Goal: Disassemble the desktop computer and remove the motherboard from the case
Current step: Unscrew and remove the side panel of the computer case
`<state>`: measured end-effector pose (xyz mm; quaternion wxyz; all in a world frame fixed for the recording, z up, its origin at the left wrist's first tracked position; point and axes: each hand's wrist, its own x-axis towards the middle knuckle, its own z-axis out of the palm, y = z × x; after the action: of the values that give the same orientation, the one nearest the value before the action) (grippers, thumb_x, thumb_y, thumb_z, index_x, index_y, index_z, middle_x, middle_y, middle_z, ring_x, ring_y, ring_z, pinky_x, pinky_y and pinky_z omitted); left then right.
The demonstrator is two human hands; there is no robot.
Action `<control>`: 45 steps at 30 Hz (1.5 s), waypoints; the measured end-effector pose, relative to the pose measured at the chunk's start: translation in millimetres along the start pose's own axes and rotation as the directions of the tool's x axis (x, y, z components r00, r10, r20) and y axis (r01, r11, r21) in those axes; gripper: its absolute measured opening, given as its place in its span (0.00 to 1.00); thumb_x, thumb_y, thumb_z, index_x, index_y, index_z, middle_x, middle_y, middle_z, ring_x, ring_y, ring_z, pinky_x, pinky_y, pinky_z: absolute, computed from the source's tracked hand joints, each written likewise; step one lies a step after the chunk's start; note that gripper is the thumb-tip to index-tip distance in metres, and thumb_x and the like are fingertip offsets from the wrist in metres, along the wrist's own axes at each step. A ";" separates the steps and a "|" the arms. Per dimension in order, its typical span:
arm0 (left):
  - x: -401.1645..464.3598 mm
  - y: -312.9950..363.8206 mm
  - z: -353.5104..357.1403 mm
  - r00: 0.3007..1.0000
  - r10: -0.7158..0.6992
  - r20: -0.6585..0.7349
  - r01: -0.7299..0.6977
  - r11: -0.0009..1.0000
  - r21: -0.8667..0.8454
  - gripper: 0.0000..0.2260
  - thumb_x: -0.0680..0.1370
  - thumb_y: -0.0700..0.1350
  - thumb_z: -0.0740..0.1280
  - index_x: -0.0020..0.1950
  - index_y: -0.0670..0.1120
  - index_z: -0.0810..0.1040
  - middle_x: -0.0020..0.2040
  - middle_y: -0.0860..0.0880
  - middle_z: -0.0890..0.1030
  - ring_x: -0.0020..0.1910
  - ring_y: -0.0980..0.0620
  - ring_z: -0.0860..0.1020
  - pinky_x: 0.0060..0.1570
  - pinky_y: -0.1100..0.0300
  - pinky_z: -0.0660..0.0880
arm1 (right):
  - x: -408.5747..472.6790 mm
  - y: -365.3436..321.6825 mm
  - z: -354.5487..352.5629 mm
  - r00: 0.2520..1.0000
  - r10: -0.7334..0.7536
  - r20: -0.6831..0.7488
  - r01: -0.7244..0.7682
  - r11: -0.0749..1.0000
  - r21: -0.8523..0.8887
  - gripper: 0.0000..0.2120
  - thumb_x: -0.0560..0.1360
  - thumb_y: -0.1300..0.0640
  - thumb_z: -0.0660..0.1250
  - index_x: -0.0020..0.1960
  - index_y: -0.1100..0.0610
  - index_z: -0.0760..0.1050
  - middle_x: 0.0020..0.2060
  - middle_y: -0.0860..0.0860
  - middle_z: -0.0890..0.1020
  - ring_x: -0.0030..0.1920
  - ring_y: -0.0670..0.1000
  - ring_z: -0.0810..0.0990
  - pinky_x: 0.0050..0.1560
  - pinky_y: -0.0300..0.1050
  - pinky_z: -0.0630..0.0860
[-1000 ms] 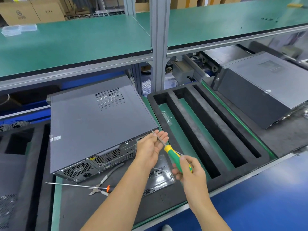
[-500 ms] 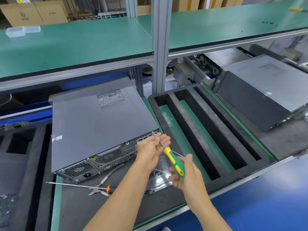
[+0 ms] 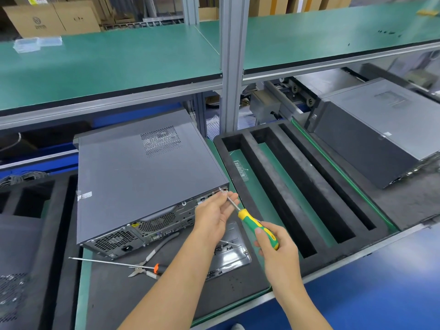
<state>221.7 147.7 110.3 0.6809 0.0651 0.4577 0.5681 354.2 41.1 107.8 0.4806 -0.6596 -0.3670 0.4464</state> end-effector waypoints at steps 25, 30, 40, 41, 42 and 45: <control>-6.8 -22.6 -40.1 0.965 0.245 -0.097 -0.172 0.864 0.474 0.05 0.79 0.43 0.69 0.49 0.43 0.82 0.38 0.48 0.85 0.36 0.55 0.83 0.37 0.60 0.80 | -6.9 16.4 -43.0 0.999 0.026 -0.032 -0.023 0.996 0.091 0.05 0.78 0.51 0.68 0.48 0.43 0.82 0.43 0.47 0.84 0.40 0.49 0.83 0.40 0.42 0.77; -14.6 -35.0 -105.4 0.904 0.372 0.210 -0.241 0.039 0.970 0.04 0.76 0.47 0.71 0.43 0.49 0.82 0.40 0.55 0.79 0.41 0.55 0.77 0.41 0.59 0.71 | -6.7 23.9 -50.9 0.998 0.061 -0.027 -0.058 0.994 0.093 0.04 0.77 0.52 0.68 0.49 0.46 0.82 0.45 0.50 0.84 0.39 0.49 0.82 0.41 0.42 0.77; -22.0 -38.8 -128.4 0.900 0.394 0.189 -0.180 -0.060 0.982 0.05 0.78 0.49 0.68 0.49 0.50 0.82 0.47 0.53 0.79 0.48 0.52 0.76 0.45 0.56 0.74 | -18.6 35.5 -29.3 0.993 0.101 0.069 -0.106 0.991 0.080 0.06 0.75 0.48 0.69 0.49 0.47 0.83 0.44 0.46 0.83 0.38 0.47 0.83 0.40 0.39 0.79; -25.3 -37.1 -128.4 0.883 0.435 0.175 -0.203 0.019 0.979 0.05 0.78 0.48 0.69 0.46 0.50 0.83 0.44 0.55 0.79 0.45 0.54 0.77 0.44 0.57 0.73 | -21.4 35.8 -23.8 0.991 0.101 0.083 -0.109 0.990 0.086 0.06 0.75 0.48 0.69 0.49 0.47 0.83 0.44 0.45 0.83 0.38 0.47 0.83 0.42 0.42 0.80; -28.9 -34.4 -128.9 0.872 0.467 0.145 -0.217 0.103 0.971 0.06 0.77 0.49 0.69 0.42 0.50 0.83 0.40 0.56 0.80 0.41 0.57 0.77 0.43 0.58 0.73 | -24.4 35.9 -17.9 0.990 0.100 0.097 -0.109 0.990 0.092 0.07 0.74 0.48 0.69 0.49 0.47 0.83 0.44 0.45 0.83 0.38 0.48 0.83 0.45 0.45 0.80; -39.6 -20.4 -131.1 0.870 0.493 -0.028 -0.169 0.349 0.922 0.18 0.76 0.55 0.70 0.29 0.51 0.72 0.25 0.57 0.72 0.27 0.58 0.71 0.35 0.62 0.69 | -35.2 35.1 4.5 0.982 0.104 0.156 -0.125 0.984 0.129 0.08 0.73 0.48 0.70 0.49 0.49 0.83 0.46 0.46 0.84 0.38 0.50 0.83 0.47 0.49 0.80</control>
<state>147.4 51.1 44.6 0.3287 0.4222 0.7622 0.3644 340.2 0.9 81.7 0.4697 -0.6098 -0.3314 0.5456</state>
